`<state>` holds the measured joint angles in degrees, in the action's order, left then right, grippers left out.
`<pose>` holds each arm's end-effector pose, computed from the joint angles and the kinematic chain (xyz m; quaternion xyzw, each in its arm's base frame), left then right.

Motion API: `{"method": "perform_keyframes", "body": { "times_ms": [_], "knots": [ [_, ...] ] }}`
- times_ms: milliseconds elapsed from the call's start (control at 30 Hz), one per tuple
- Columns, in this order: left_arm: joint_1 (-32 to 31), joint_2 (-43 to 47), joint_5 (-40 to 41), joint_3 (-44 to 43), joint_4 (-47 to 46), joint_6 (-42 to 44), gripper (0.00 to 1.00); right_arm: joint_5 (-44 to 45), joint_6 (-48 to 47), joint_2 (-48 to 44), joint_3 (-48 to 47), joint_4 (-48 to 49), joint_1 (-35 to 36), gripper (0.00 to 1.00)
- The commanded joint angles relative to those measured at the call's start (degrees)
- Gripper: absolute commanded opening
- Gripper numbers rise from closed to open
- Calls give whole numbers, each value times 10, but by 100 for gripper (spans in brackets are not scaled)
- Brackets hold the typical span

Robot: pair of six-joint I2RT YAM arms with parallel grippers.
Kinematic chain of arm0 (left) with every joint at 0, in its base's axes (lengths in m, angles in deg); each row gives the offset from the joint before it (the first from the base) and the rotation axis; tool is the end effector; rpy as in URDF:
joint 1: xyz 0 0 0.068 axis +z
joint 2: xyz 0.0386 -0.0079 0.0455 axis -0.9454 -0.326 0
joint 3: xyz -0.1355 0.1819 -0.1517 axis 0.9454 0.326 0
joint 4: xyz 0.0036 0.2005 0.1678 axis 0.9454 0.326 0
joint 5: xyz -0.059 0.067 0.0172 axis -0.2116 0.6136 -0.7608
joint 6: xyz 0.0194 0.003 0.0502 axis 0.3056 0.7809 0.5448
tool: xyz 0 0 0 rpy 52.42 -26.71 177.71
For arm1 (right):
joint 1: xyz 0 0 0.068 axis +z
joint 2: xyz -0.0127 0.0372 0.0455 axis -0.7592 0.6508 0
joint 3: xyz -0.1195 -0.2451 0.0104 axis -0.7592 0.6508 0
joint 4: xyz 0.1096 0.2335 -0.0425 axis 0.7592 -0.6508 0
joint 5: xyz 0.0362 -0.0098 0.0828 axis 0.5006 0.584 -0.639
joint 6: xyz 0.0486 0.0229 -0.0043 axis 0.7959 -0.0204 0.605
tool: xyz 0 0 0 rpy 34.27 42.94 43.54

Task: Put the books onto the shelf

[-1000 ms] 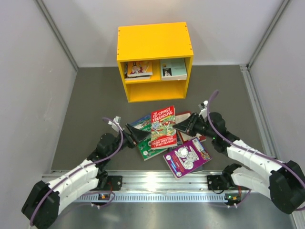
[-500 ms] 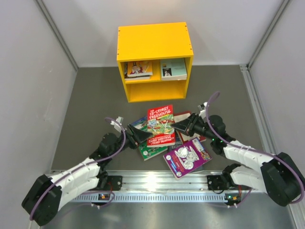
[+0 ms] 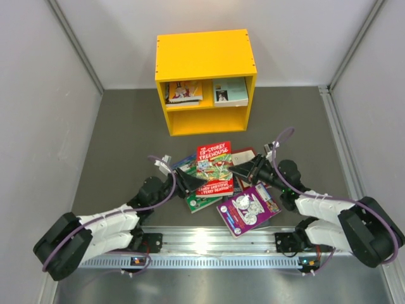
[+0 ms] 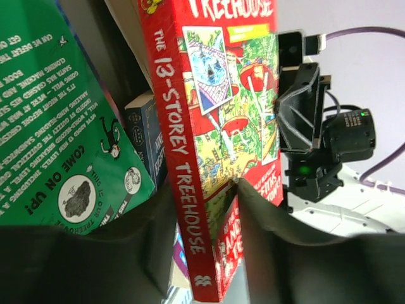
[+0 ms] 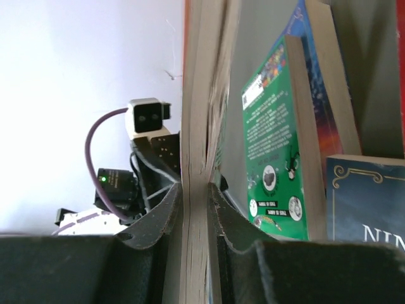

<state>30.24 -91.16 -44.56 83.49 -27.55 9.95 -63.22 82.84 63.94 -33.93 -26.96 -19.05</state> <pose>0.1346 -0.1255 0.1689 -0.1406 0.7381 -0.5894 0.2969 0.1762 0.1206 0.1816 0.1587 0.7263 0.6197 0.2515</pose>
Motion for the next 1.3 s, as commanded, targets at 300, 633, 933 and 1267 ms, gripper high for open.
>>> {"method": "perform_keyframes", "body": {
  "times_ms": [300,633,933,1267],
  "knots": [
    [-15,-59,29,-139,25,62,0,-6,-39,-80,-33,-22,-2,8],
    [10,-188,14,-341,21,101,0,0,-163,-117,-209,-251,-43,12],
    [47,-355,-29,-506,-11,63,0,-62,-140,29,-296,-228,-129,3],
    [65,-380,-30,-561,-1,78,0,-93,-119,133,-345,-172,-146,0]
  ]
}}
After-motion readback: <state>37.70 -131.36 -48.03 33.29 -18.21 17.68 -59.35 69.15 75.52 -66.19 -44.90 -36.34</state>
